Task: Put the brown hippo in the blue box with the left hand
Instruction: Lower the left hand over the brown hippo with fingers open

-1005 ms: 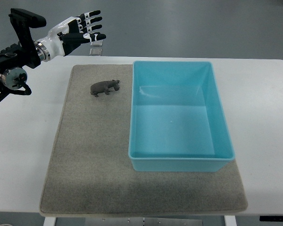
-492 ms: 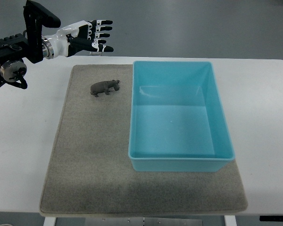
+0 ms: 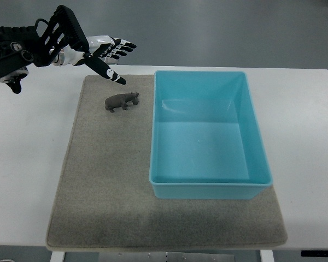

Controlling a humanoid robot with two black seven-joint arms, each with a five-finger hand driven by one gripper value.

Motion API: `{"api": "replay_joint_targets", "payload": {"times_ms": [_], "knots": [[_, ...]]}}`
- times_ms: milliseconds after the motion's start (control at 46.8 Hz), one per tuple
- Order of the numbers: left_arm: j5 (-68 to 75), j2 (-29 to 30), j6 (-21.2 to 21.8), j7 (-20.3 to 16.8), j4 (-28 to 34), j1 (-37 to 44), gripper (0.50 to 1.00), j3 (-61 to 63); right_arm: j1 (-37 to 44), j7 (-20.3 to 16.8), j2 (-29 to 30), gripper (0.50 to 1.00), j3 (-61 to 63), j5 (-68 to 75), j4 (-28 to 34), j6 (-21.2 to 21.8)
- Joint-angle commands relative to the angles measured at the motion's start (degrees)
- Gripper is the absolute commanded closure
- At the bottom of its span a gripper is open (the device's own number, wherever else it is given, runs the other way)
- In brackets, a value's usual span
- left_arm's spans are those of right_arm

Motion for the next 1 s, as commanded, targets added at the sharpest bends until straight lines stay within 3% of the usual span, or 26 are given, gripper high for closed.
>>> {"api": "replay_joint_targets", "payload": {"times_ms": [0, 86, 257, 428, 984], "knots": [[3.4, -0.2, 2.5, 0.1, 0.7, 0.3, 0.512, 0.0, 0.0, 0.0, 0.0, 0.564, 0.0, 0.0, 0.0, 0.0], [4.6, -0.2, 4.8, 0.3, 0.9, 0.9, 0.512, 0.3, 0.0, 0.0, 0.0, 0.564, 0.0, 0.0, 0.0, 0.1], [5.5, -0.1, 5.3, 0.5, 1.4, 1.4, 0.514, 0.6, 0.0, 0.0, 0.0, 0.564, 0.0, 0.0, 0.0, 0.1], [7.7, -0.2, 5.4, 4.0, 1.4, 1.9, 0.525, 0.7, 0.0, -0.1, 0.0, 0.564, 0.0, 0.0, 0.0, 0.1], [10.2, -0.3, 5.3, 4.0, 0.5, 3.4, 0.555, 1.6, 0.0, 0.0, 0.0, 0.564, 0.0, 0.0, 0.0, 0.0]]}}
